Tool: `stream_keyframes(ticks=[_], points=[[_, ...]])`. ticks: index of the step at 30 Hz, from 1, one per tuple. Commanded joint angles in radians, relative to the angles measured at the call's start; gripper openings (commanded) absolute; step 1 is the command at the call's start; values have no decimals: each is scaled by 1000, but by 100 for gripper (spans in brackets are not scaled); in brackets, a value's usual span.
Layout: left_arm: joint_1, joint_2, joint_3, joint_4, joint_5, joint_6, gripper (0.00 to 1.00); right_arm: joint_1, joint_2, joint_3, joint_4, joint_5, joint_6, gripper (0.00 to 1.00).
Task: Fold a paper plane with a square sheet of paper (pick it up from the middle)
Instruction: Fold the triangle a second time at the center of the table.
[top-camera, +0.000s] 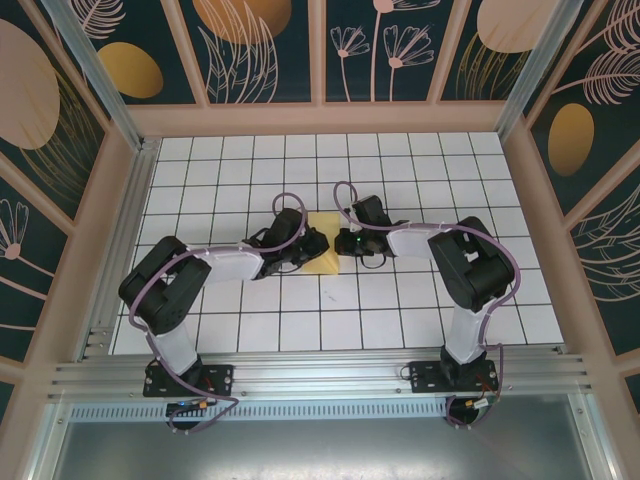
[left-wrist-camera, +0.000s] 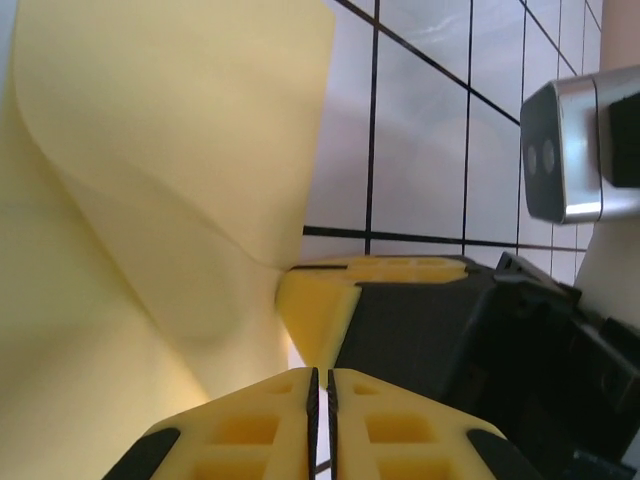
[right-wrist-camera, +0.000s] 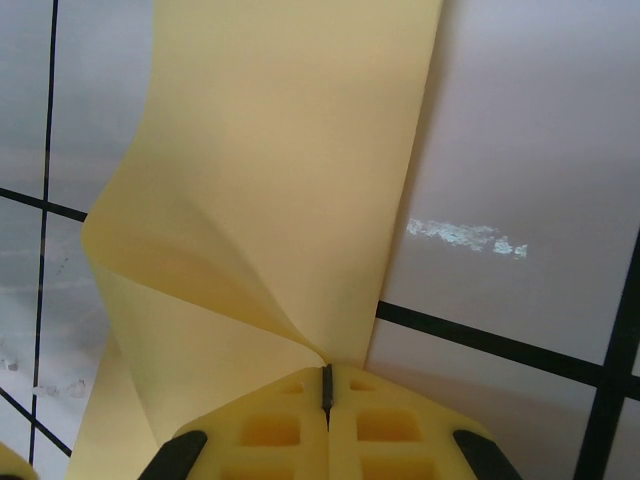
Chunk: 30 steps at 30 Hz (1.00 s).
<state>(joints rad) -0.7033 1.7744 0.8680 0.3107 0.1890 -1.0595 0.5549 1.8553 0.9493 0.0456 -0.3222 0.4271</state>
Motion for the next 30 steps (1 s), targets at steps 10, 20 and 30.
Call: stream_keyframes(ticks=[10,20,30], points=[[-4,93,84,-74,-80,-5,8,-2,39,0,-45,4,-11,4],[-3,107,84,-118,-105,4,7,-3,43,1,-45,7,-10,4],[-4,123,83,-126,-99,5,7,-3,45,17,-51,5,-10,4]])
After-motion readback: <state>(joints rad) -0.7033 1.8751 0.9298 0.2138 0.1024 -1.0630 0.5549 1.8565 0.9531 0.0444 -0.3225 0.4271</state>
